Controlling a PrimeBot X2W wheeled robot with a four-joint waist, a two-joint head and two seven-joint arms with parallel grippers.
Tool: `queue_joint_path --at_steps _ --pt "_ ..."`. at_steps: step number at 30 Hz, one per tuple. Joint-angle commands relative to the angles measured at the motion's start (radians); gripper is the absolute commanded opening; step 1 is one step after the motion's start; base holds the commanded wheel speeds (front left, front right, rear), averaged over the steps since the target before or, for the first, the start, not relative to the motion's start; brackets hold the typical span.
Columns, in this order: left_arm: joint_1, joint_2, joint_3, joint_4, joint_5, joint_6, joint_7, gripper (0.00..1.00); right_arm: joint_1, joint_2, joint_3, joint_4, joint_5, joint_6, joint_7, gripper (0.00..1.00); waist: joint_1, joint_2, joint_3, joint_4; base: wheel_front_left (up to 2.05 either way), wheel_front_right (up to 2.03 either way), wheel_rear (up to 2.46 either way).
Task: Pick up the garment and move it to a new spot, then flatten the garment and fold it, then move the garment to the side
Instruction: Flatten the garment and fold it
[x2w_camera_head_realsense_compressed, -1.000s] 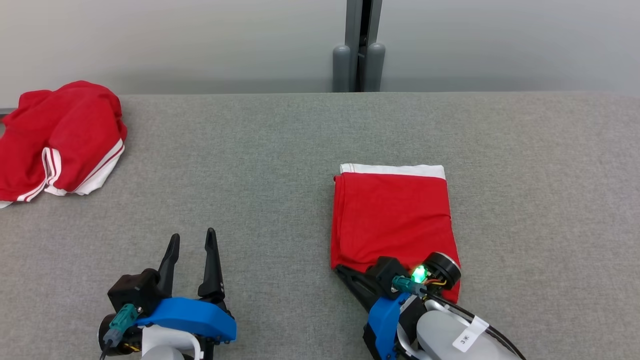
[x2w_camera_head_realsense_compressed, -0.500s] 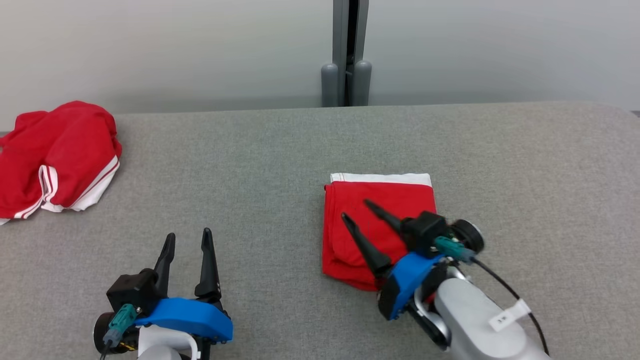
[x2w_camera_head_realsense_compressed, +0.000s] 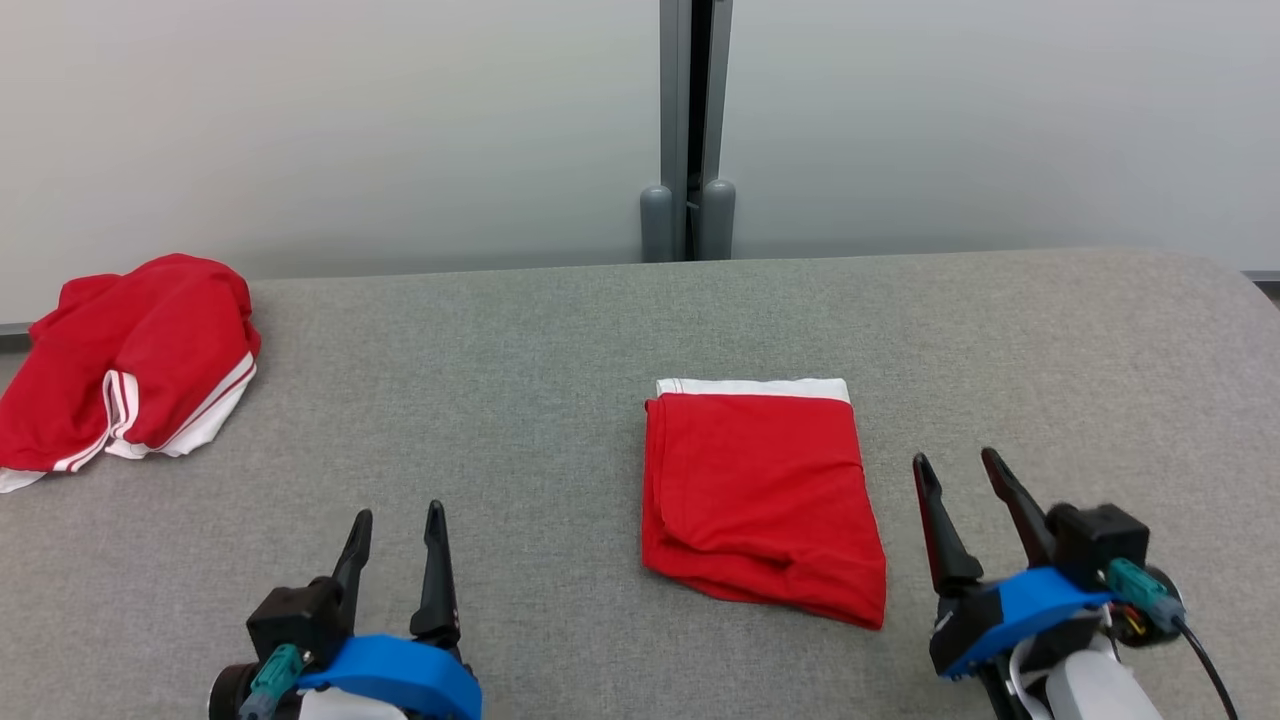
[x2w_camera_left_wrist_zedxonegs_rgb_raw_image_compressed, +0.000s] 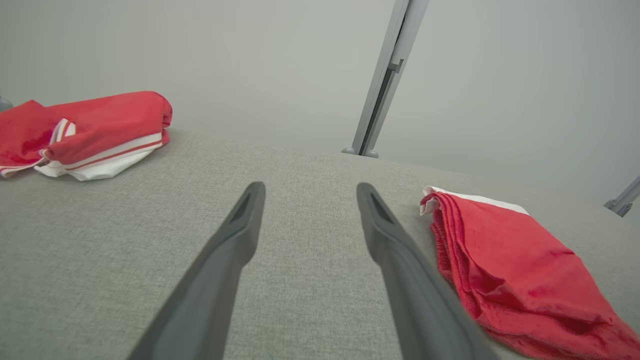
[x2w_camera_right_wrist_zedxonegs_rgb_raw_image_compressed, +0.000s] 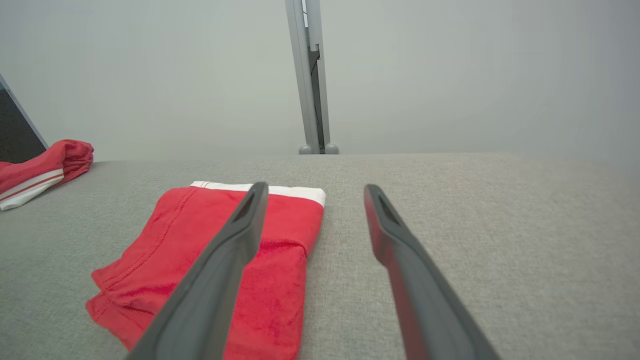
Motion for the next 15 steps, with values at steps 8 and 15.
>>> queue_joint_path --at_steps 8,15 --pt "0.069 -0.023 0.075 0.002 0.034 -0.016 -0.005 1.00 0.094 0.002 -0.021 -0.048 0.071 0.000 -0.003 1.00 0.0000 0.0000 -0.007 -0.006 0.00 0.00 0.00" --pt "0.078 -0.038 0.102 0.004 0.057 -0.028 -0.005 1.00 0.099 0.002 -0.017 -0.045 0.072 0.000 -0.003 1.00 0.0000 0.0000 0.000 0.001 0.00 0.00 0.00"
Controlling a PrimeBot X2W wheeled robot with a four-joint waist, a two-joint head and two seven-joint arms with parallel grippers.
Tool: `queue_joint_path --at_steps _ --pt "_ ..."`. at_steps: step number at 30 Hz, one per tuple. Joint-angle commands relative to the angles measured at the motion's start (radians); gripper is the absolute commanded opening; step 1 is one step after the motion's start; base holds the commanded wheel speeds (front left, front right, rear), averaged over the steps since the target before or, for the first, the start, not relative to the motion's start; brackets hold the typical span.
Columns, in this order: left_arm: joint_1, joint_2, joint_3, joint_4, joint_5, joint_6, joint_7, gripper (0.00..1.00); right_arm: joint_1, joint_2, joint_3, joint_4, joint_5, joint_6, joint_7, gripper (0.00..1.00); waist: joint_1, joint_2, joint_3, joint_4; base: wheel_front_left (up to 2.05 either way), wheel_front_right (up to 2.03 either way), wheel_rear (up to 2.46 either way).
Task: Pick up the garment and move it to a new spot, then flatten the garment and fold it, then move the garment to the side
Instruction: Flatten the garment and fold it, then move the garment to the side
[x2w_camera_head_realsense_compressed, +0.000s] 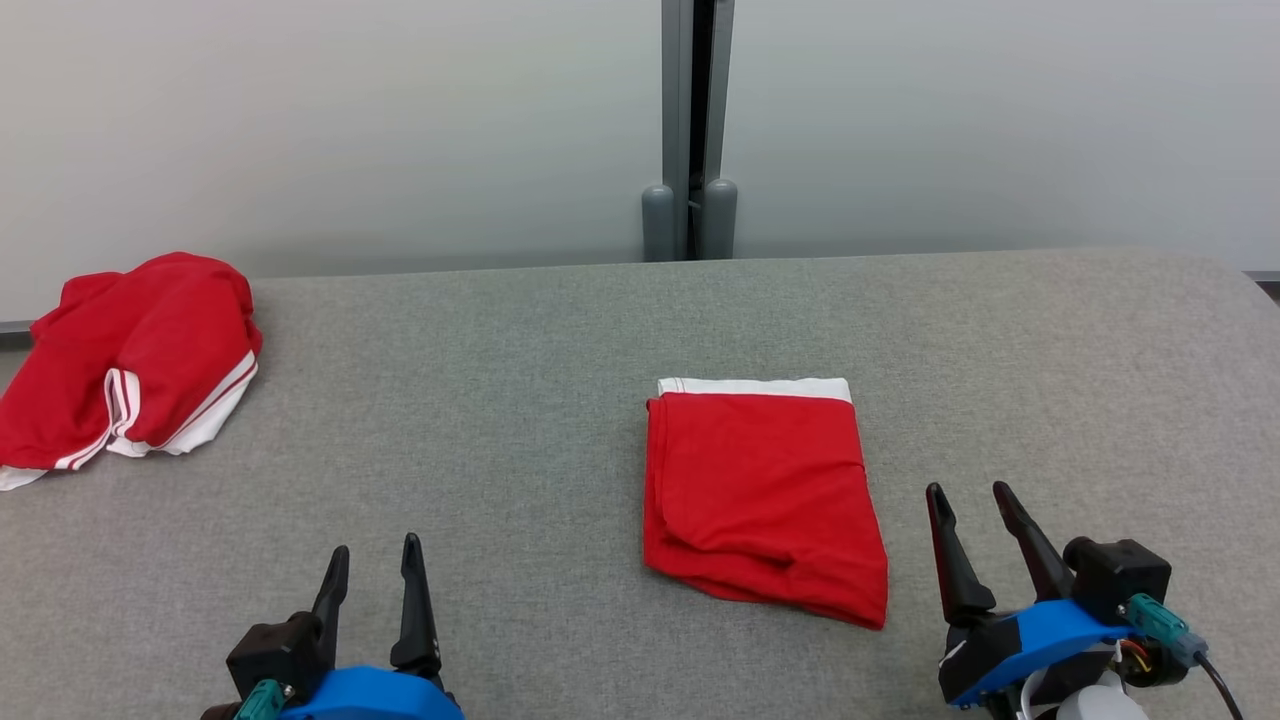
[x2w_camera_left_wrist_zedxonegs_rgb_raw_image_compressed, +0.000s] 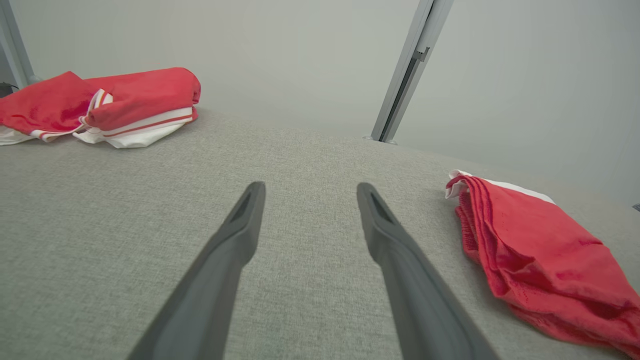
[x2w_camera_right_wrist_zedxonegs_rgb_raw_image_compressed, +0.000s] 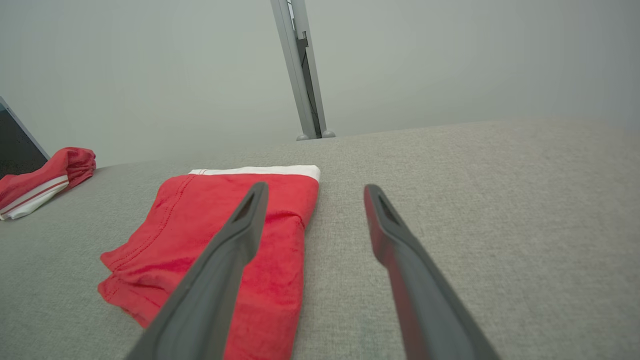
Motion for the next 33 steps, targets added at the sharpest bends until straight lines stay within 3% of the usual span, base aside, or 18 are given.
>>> queue_joint_path --at_steps 1,9,16,24,33 --pt "0.003 -0.003 0.009 0.000 0.008 -0.004 -0.005 1.00 0.014 0.001 -0.004 0.001 -0.005 0.000 -0.003 1.00 0.0001 0.0000 0.000 0.002 0.00 0.00 0.00" --pt "-0.005 -0.020 0.039 0.014 0.035 -0.024 -0.005 1.00 0.009 0.001 -0.009 0.023 -0.017 0.000 -0.003 1.00 0.0001 0.0000 0.005 0.008 0.00 0.00 0.00" --pt "-0.041 -0.012 0.029 0.014 0.079 -0.026 -0.005 1.00 -0.154 -0.007 -0.031 0.042 -0.146 0.000 0.154 1.00 0.0001 0.0000 0.052 0.034 0.00 0.00 0.00" --pt "-0.062 -0.017 0.016 0.025 0.098 -0.023 -0.004 1.00 -0.255 -0.093 0.000 0.092 -0.076 0.000 0.460 1.00 0.0001 0.0000 0.112 0.105 0.00 0.00 0.00" --pt "-0.083 -0.021 0.027 0.018 0.111 -0.034 -0.005 1.00 -0.286 -0.149 0.077 0.132 0.097 0.000 0.659 1.00 0.0001 0.0000 0.181 0.171 0.00 0.00 0.00"
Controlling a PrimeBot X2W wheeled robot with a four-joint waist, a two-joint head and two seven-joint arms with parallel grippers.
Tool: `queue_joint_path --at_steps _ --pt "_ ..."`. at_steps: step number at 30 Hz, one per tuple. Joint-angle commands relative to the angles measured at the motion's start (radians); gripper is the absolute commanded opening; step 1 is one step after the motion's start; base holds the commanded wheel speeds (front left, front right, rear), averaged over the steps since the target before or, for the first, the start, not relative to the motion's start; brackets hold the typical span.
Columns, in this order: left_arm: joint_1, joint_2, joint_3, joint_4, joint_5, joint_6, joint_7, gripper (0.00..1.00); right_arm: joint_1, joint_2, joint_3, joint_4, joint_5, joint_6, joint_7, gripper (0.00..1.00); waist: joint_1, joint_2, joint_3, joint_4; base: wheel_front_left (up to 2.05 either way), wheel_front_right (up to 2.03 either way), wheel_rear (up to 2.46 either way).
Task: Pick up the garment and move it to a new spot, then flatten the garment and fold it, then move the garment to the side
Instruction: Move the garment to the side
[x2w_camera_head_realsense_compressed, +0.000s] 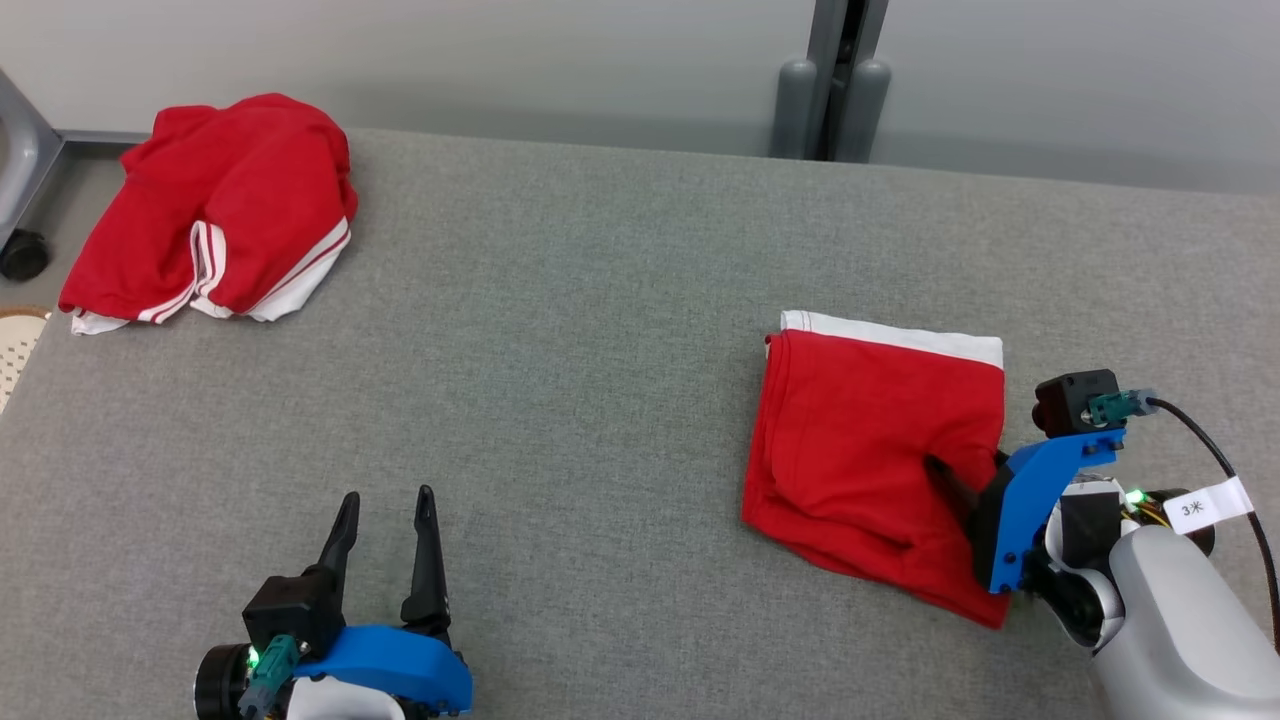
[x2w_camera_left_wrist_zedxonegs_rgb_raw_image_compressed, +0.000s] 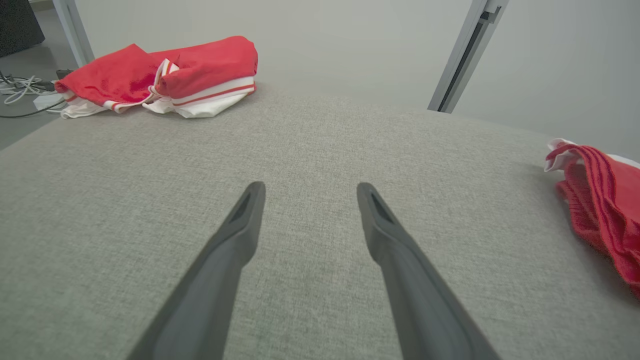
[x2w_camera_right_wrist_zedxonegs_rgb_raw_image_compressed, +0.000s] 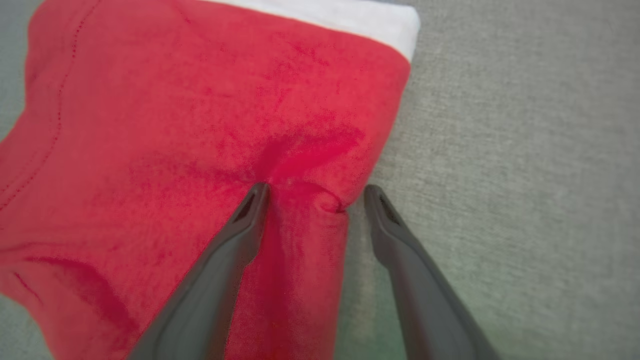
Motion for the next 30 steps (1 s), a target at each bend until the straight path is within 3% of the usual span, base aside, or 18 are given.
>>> queue_joint_path --at_steps 1,4,6,8,9,19,25,30 --pt "-0.016 -0.001 0.003 -0.005 0.004 -0.004 -0.004 1.00 -0.013 -0.013 0.011 0.004 0.018 0.000 0.013 1.00 -0.0001 0.0000 0.022 0.017 0.00 0.00 0.00" --pt "-0.020 0.001 0.009 -0.006 0.009 -0.010 -0.004 1.00 -0.017 -0.024 0.028 0.008 0.045 0.000 0.022 0.97 -0.0001 0.0000 0.034 0.014 0.00 0.00 0.00" --pt "-0.024 0.003 0.009 -0.009 0.014 -0.011 -0.004 1.00 -0.024 -0.026 0.032 0.008 0.061 0.000 0.013 0.44 -0.0001 0.0000 0.040 0.005 0.00 0.00 0.00" --pt "-0.029 0.005 0.008 -0.013 0.018 -0.013 -0.004 1.00 -0.032 -0.031 0.043 0.001 0.067 0.000 -0.004 0.22 -0.0001 0.0000 0.044 -0.010 0.00 0.00 0.00" --pt "-0.030 0.007 0.007 -0.016 0.023 -0.015 -0.004 1.00 -0.037 -0.034 0.047 -0.003 0.071 0.000 -0.016 0.00 -0.0001 0.0000 0.046 -0.020 0.00 0.00 0.00" --pt "-0.051 0.039 0.009 -0.079 0.041 -0.013 0.002 1.00 -0.096 -0.094 0.077 -0.055 0.068 0.000 -0.098 0.00 -0.0001 0.0000 0.088 -0.209 0.00 0.00 0.00" --pt "-0.077 0.064 -0.010 -0.140 0.058 -0.016 0.036 1.00 -0.098 -0.132 0.037 -0.086 0.063 0.000 -0.118 0.00 -0.0001 0.0000 0.138 -0.343 0.00 0.00 0.00" --pt "-0.100 0.089 -0.023 -0.184 0.075 -0.018 0.074 1.00 -0.087 -0.123 0.003 -0.094 0.061 0.000 -0.140 0.00 -0.0001 0.0000 0.183 -0.420 0.00 0.00 0.00"
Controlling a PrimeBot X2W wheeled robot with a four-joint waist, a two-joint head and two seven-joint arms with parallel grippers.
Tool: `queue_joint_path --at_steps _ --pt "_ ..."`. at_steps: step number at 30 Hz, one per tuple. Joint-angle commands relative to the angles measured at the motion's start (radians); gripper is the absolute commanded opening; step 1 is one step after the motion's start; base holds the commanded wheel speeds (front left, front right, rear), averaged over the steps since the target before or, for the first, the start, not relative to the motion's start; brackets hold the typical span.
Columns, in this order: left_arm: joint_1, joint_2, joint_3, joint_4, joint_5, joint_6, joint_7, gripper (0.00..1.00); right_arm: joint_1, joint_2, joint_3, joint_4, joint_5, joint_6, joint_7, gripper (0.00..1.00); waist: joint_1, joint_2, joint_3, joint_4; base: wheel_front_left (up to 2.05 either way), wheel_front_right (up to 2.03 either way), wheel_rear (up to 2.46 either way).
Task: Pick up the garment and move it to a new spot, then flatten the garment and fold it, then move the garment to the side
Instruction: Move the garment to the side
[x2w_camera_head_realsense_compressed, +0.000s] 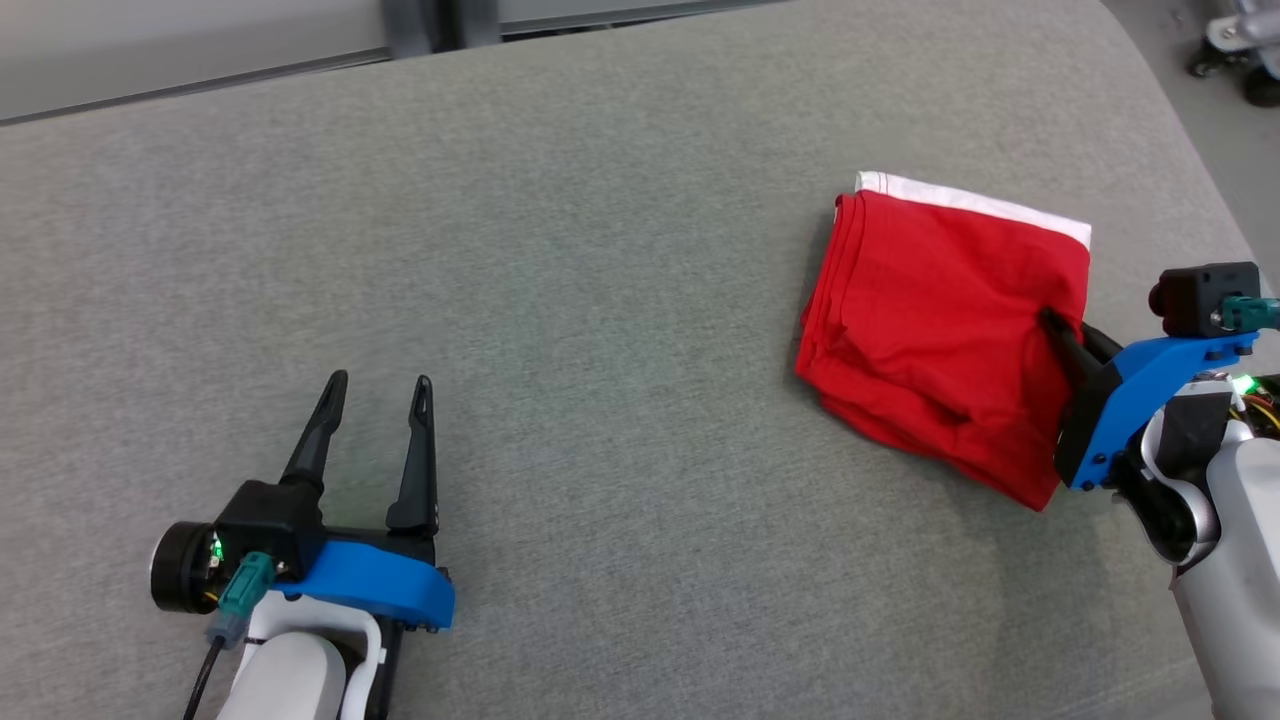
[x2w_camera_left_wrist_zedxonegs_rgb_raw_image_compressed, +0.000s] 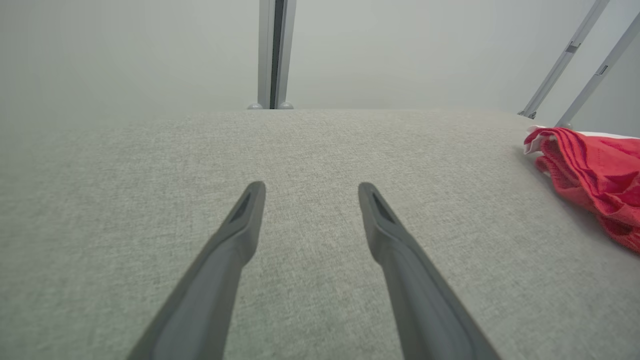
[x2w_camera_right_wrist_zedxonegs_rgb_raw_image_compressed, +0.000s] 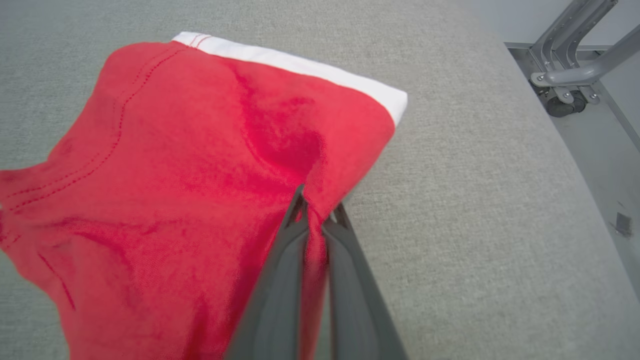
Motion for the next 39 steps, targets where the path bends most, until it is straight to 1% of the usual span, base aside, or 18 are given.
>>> queue_joint_path --at_steps 1,4,8,13,16,17,23,27,28,29,30,37,39 --pt "-0.018 0.014 -0.001 -0.012 0.009 0.000 0.011 1.00 0.003 0.010 -0.009 -0.006 -0.005 0.000 -0.012 0.00 -0.0001 -0.0001 0.008 -0.017 0.00 0.00 0.00" --pt "-0.027 0.019 -0.009 -0.033 0.014 -0.001 0.025 1.00 -0.012 0.013 -0.019 0.004 -0.012 0.000 -0.022 0.00 -0.0001 -0.0001 0.030 -0.024 0.00 0.00 0.00" --pt "-0.041 0.028 -0.015 -0.053 0.016 0.002 0.038 1.00 -0.062 0.004 -0.039 0.034 -0.014 0.000 -0.014 0.00 -0.0001 -0.0001 0.056 0.001 0.00 0.00 0.00" --pt "-0.043 0.035 -0.015 -0.074 0.018 0.010 0.046 1.00 -0.139 -0.063 -0.083 0.092 -0.046 0.000 0.018 0.00 -0.0001 -0.0001 0.088 0.070 0.00 0.00 0.00" --pt "-0.043 0.038 -0.013 -0.088 0.017 0.015 0.046 1.00 -0.186 -0.118 -0.126 0.124 -0.073 0.000 0.037 0.00 -0.0001 -0.0001 0.107 0.116 0.00 0.00 0.00" --pt "-0.043 0.038 -0.013 -0.088 0.017 0.015 0.046 1.00 -0.186 -0.118 -0.126 0.124 -0.073 0.000 0.037 0.00 -0.0001 -0.0001 0.107 0.116 0.00 0.00 0.00" --pt "-0.033 0.040 -0.014 -0.103 0.011 0.021 0.039 1.00 -0.256 -0.206 -0.213 0.172 -0.148 0.000 0.070 0.00 -0.0001 -0.0001 0.134 0.186 0.00 0.00 0.00" --pt "-0.033 0.040 -0.017 -0.105 0.007 0.022 0.034 1.00 -0.282 -0.237 -0.247 0.188 -0.213 0.000 0.073 0.00 -0.0001 -0.0001 0.143 0.210 0.00 0.00 0.00" --pt "-0.034 0.040 -0.018 -0.104 0.007 0.022 0.033 1.00 -0.286 -0.244 -0.243 0.187 -0.233 0.000 0.065 0.05 -0.0001 -0.0001 0.145 0.213 0.00 0.00 0.00" --pt "-0.036 0.039 -0.018 -0.102 0.008 0.023 0.032 1.00 -0.288 -0.248 -0.239 0.186 -0.255 0.000 0.058 0.43 -0.0001 -0.0001 0.145 0.215 0.00 0.00 0.00" --pt "-0.039 0.038 -0.019 -0.098 0.006 0.025 0.029 1.00 -0.290 -0.242 -0.231 0.189 -0.276 0.000 0.050 1.00 -0.0001 -0.0001 0.145 0.217 0.00 0.00 0.00" --pt "-0.048 0.037 -0.018 -0.087 -0.003 0.030 0.023 1.00 -0.288 -0.184 -0.237 0.189 -0.303 0.000 0.000 1.00 -0.0001 -0.0001 0.128 0.205 0.00 0.00 0.00" --pt "-0.050 0.036 -0.018 -0.084 -0.005 0.030 0.020 1.00 -0.291 -0.161 -0.239 0.182 -0.286 0.000 -0.021 1.00 -0.0001 -0.0001 0.118 0.199 0.00 0.00 0.00"
